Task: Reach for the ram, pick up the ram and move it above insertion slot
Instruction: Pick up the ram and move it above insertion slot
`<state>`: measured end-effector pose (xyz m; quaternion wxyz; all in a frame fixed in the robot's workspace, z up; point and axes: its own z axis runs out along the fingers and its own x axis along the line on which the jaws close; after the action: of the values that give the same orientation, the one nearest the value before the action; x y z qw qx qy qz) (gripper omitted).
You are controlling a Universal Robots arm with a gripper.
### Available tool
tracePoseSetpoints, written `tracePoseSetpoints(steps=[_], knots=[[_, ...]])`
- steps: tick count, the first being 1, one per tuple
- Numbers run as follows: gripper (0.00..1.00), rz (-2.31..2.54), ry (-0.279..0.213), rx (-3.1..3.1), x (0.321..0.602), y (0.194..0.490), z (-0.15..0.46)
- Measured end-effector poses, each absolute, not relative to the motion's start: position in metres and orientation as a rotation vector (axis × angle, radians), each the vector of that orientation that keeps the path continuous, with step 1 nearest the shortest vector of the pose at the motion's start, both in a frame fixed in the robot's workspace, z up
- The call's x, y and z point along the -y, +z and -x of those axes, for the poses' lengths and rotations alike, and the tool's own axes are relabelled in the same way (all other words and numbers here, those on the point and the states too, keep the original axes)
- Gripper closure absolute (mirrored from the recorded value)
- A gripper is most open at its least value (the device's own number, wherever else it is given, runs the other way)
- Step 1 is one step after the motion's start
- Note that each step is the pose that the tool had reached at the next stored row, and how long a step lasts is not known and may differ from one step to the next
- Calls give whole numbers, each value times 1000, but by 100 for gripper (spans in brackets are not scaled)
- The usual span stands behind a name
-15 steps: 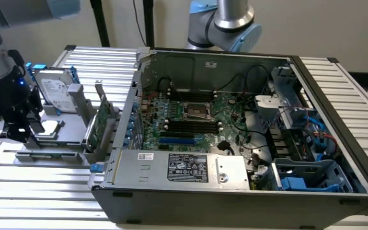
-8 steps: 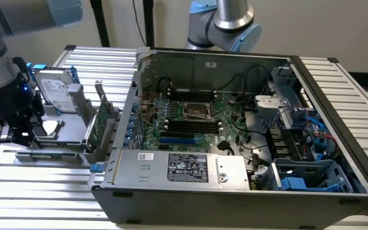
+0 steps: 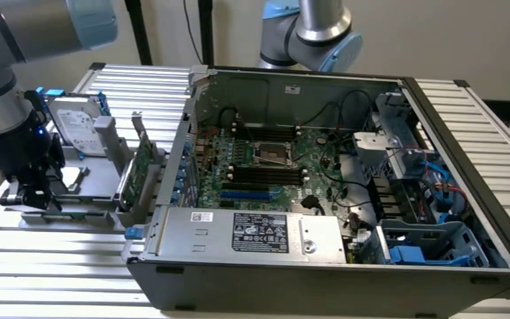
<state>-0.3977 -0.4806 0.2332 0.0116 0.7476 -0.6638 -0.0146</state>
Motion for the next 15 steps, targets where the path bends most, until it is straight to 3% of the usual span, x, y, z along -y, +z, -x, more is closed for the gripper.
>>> tracePoseSetpoints(steps=[15], knots=[[58, -2289, -46, 2118, 483, 218, 398]])
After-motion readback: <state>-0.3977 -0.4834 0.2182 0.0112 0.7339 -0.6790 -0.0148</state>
